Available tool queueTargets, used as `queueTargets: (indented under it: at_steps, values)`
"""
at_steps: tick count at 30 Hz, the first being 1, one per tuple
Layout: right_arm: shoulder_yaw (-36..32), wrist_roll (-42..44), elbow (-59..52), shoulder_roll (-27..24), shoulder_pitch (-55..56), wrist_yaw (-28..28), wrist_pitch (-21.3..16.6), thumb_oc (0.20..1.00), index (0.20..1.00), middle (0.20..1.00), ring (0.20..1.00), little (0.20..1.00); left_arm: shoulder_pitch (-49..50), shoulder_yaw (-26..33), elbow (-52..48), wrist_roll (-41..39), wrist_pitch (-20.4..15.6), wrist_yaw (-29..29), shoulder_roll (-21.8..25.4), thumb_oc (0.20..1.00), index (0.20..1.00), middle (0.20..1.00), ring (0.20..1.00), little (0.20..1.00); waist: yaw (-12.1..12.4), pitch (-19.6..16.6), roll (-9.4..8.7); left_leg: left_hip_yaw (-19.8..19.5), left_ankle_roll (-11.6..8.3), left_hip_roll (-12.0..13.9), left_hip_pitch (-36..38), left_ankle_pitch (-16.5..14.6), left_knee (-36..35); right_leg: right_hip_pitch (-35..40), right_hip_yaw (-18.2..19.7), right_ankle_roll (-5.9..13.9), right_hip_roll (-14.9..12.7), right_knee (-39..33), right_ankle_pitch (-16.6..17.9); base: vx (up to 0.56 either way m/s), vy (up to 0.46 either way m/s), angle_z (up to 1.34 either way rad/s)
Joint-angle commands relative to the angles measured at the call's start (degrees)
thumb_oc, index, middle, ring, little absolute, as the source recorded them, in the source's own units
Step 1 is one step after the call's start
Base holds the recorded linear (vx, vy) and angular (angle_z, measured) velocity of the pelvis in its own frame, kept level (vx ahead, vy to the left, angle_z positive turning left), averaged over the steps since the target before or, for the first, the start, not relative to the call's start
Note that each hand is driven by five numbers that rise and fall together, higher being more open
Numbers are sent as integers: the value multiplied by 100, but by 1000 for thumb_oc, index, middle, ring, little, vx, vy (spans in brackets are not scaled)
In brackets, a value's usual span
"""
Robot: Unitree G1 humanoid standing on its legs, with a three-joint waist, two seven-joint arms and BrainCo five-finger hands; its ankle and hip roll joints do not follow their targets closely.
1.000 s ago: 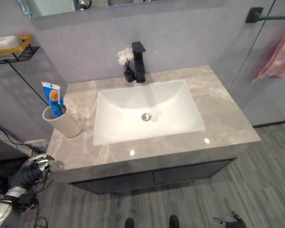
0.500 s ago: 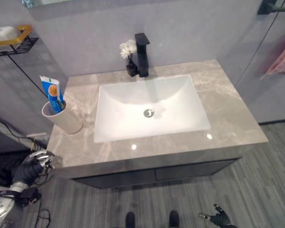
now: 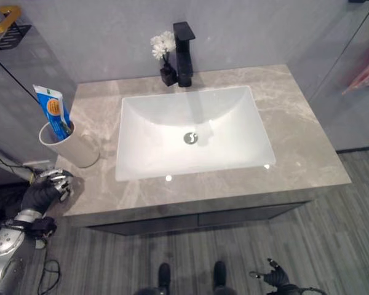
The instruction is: Put brush and paste in cup on sink, flatten towel.
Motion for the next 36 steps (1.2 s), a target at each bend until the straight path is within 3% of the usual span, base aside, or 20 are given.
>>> queueTargets:
  at_steps: [1, 8, 18, 36]
  values:
    - [198, -131, -105, -56, -149, -3, 25, 1000, 1000, 1000, 1000, 1000, -93, 19, 72, -115, -83, -21, 355, 200, 200, 200, 200, 200, -96, 112, -58, -103, -53, 140, 93, -29, 17, 214, -111, 308, -336, 40, 53, 0, 0, 0]
    - [329, -189, -122, -94, -155, 9, 45, 1000, 1000, 1000, 1000, 1000, -344, -50, 142, -247, -81, 32, 618, 200, 200, 200, 200, 200, -118, 104, -83, -66, -78, 171, 98, -32, 17, 167, -69, 317, -314, 40, 36, 2, -2, 0]
    - [442, -192, -208, -123, -185, 28, 74, 1000, 1000, 1000, 1000, 1000, -916, -277, 401, -184, -95, 215, 637, 200, 200, 200, 200, 200, -175, 171, -105, -20, -93, 184, 61, -36, 17, 90, -10, 318, -294, 40, 49, 1, 1, -1]
    - [592, -265, -290, -83, -218, 42, 161, 1000, 1000, 1000, 1000, 1000, -2172, -619, 1615, 404, -103, 845, -129, 200, 200, 200, 200, 200, -320, 167, -250, 99, -98, 227, 63, -100, 17, -5, 131, 312, -246, 40, 42, 3, -1, -3]
